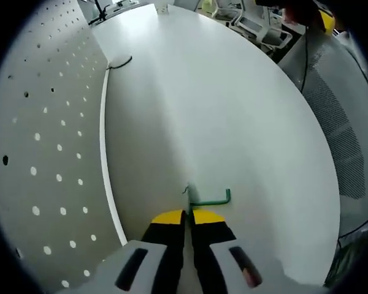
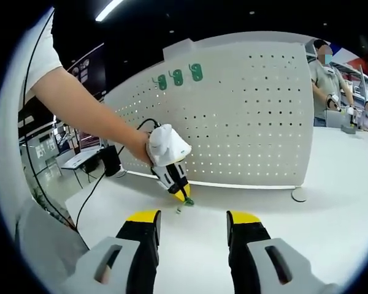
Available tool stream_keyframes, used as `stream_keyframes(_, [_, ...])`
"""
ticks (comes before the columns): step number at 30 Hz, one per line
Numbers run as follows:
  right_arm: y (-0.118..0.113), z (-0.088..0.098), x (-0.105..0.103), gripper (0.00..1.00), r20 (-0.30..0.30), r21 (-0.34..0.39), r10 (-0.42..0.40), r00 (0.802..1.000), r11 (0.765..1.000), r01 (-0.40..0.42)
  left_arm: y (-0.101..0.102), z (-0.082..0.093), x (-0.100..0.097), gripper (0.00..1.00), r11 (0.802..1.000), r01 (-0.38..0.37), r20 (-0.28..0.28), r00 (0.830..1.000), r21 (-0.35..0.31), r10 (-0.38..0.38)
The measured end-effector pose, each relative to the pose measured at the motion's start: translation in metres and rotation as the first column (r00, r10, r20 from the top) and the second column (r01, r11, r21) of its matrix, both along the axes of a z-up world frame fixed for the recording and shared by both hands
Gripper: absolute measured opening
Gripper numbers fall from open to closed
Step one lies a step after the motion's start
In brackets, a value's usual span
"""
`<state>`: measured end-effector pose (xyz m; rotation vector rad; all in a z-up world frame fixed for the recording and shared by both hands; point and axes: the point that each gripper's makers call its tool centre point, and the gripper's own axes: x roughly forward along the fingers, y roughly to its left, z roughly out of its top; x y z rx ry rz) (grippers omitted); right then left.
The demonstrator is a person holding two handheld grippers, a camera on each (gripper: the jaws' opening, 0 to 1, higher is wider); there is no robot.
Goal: Insert the hook assembly into the mounting plate slot until the hook locks in place.
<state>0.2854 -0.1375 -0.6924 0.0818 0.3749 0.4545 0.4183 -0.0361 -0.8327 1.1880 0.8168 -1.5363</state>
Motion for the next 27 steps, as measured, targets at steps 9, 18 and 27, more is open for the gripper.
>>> stream_keyframes(9, [0.0001,0.0002,-0.0003,0.41,0.0,-0.001,0.001,1.0,1.0,-0.001,0.0003,-0.0005,0.0005,0.03,1.0,-0.01,-0.004,1.0,-0.006,0.01])
stream_keyframes(18, [0.0005,-0.0005,-0.001,0.41,-0.003,0.001,0.005,1.0,1.0,-0.005,0.0003,-0.0006,-0.0001,0.03,1.0,0.0,0.001,1.0,-0.013,0.0])
stream_keyframes(27, [-0.0009,0.0,-0.001,0.41,-0.003,0.004,0.0,1.0,1.0,0.0,0.0003,0.0004,0.0005,0.02,0.999,-0.044,0.013,0.999,-0.032,0.044])
